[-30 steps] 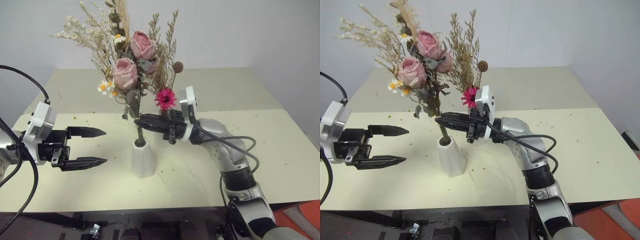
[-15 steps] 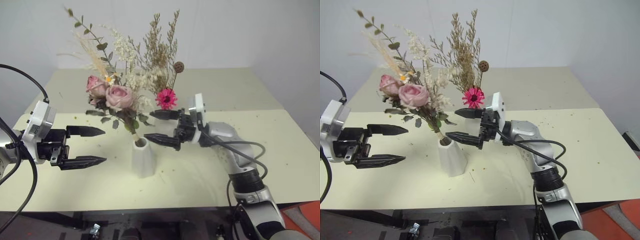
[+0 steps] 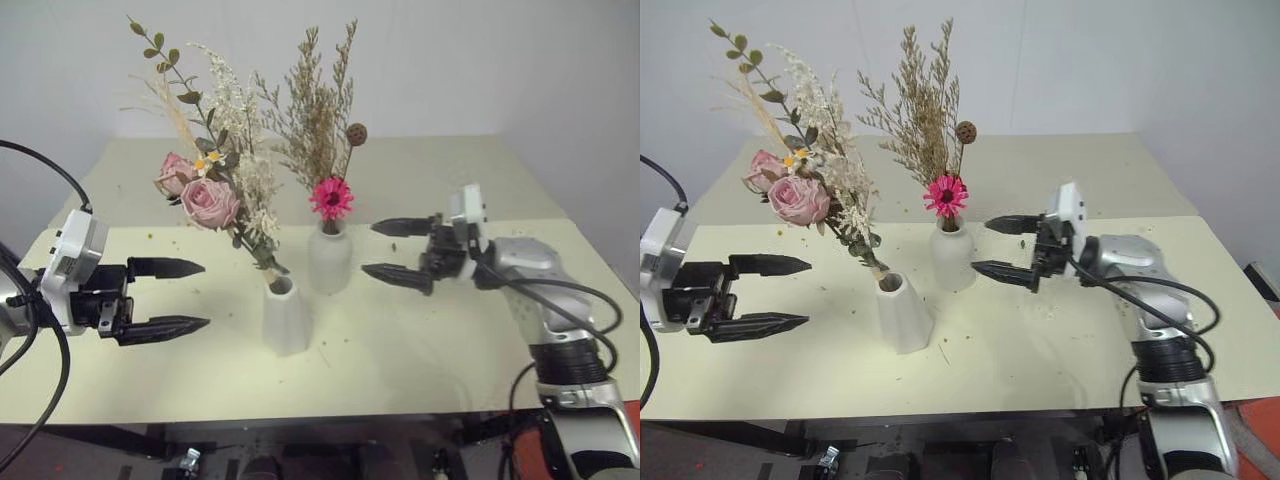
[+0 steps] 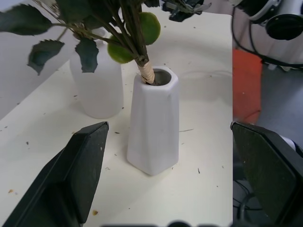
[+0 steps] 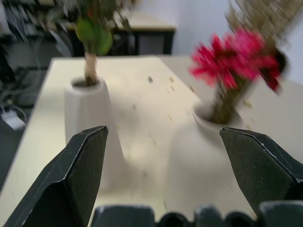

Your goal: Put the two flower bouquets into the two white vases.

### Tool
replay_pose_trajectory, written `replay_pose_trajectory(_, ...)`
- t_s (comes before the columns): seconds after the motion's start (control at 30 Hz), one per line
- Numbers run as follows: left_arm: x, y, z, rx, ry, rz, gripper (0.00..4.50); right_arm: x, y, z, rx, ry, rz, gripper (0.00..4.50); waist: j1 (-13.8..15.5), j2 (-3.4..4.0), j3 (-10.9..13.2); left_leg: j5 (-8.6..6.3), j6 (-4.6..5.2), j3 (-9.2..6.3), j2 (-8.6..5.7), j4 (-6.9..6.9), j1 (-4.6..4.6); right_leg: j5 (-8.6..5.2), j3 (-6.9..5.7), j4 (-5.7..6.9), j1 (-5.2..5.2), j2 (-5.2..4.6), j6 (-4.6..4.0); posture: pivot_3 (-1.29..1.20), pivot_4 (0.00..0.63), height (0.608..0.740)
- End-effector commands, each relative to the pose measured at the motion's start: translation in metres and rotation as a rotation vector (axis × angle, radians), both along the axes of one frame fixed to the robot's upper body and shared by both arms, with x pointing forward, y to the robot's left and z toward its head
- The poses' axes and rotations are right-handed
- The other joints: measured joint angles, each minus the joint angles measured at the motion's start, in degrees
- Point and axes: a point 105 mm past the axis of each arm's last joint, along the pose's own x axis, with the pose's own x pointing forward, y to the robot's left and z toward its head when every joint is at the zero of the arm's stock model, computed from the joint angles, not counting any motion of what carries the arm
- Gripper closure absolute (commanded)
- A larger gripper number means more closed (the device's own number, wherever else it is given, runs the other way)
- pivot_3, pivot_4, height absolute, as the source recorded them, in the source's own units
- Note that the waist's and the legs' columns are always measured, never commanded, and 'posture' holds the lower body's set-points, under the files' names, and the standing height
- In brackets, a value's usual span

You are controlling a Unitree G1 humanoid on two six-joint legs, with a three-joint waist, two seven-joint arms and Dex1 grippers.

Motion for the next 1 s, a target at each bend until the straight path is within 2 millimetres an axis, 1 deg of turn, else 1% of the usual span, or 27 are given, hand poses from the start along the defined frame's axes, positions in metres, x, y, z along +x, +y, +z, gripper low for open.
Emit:
replay_pose_trajectory(0.03,-0.006,0.0,0.01,-0.017,-0.05,0.015,0.0,-0.003,-0.018,0.005,-0.042,-0.043,-0.025,0.02,-0.1,0.0,0.0,0.0,0.0,0.0,0.0,0.0,0.0,0.0,0.0,0.0,0.0,0.01,0.0,0.0,0.15,0.74)
replay_pose_trajectory(0.23,-0.019,0.004,0.003,-0.045,-0.038,0.081,0.0,-0.004,-0.045,0.0,-0.087,-0.012,-0.1,0.02,0.0,0.0,0.0,0.0,0.0,0.02,0.01,0.0,0.05,-0.02,0.03,-0.01,0.03,0.0,-0.01,0.0,0.15,0.74)
replay_pose_trajectory(0.37,-0.023,0.006,0.001,-0.056,-0.037,0.11,0.0,-0.005,-0.054,-0.001,-0.112,-0.002,-0.119,0.02,0.0,0.0,0.0,0.0,0.0,0.03,0.01,0.0,0.12,-0.02,0.03,-0.01,0.1,0.0,-0.01,0.0,0.15,0.74)
replay_pose_trajectory(0.7,-0.026,0.004,-0.002,-0.085,-0.056,0.141,0.0,-0.008,-0.068,0.0,-0.145,0.0,-0.164,0.02,0.0,0.0,0.0,0.0,-0.01,0.04,0.0,0.0,0.17,-0.04,0.04,-0.03,0.15,0.0,-0.02,0.0,0.15,0.74)
replay_pose_trajectory(1.0,-0.026,0.004,-0.003,-0.089,-0.065,0.142,0.0,-0.009,-0.07,-0.004,-0.165,0.011,-0.188,0.02,0.0,0.0,0.0,0.0,0.0,0.05,0.0,0.0,0.19,-0.04,0.04,-0.02,0.16,0.0,-0.02,0.0,0.15,0.74)
